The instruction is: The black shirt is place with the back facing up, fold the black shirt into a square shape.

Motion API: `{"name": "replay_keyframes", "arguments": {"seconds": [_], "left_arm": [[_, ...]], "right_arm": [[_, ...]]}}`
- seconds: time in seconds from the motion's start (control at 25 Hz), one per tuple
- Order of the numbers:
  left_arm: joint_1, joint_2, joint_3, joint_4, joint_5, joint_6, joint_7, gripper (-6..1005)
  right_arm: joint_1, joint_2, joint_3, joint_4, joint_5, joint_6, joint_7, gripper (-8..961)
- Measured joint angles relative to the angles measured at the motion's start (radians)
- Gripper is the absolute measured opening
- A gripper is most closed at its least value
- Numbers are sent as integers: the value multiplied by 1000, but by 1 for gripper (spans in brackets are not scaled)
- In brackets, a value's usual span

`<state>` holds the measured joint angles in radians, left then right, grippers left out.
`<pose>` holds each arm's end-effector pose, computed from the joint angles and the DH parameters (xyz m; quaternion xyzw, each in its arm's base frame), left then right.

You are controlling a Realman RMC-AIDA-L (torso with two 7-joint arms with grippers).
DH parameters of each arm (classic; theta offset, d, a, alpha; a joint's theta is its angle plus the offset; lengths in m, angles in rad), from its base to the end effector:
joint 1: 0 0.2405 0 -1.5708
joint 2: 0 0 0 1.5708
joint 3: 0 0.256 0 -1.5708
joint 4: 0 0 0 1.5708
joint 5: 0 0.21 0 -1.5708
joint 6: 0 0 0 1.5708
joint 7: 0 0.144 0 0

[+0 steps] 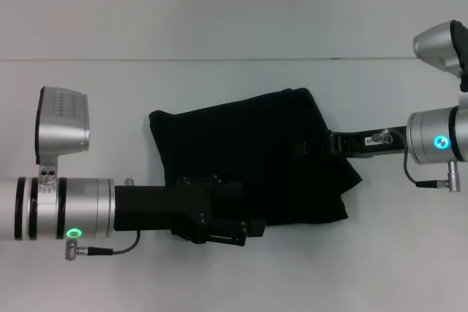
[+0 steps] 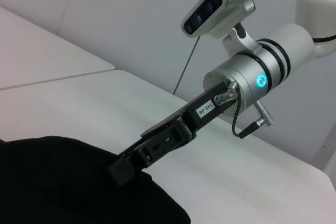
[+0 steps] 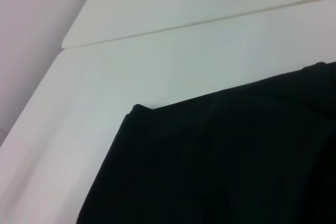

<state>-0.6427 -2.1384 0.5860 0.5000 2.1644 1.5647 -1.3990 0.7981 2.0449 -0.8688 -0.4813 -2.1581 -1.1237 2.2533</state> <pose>-0.2366 0.3224 -0.0517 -0.9360 -0.2493 -0.2455 0.0395 0.2321 0.4061 -0.0394 -0.8225 0.5371 0.1285 0.1360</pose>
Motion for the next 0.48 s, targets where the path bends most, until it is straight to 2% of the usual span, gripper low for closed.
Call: {"name": "replay_keyframes", "arguments": {"seconds": [0.32,0.48], "left_arm": [[0,0,-3,0,0,0,0,950],[1,0,-4,0,0,0,0,950]], "right_arm": [[-3,4,-3,2,0,15,-7,443],[-2,4,-7,0,-3,24,-8,313]]}}
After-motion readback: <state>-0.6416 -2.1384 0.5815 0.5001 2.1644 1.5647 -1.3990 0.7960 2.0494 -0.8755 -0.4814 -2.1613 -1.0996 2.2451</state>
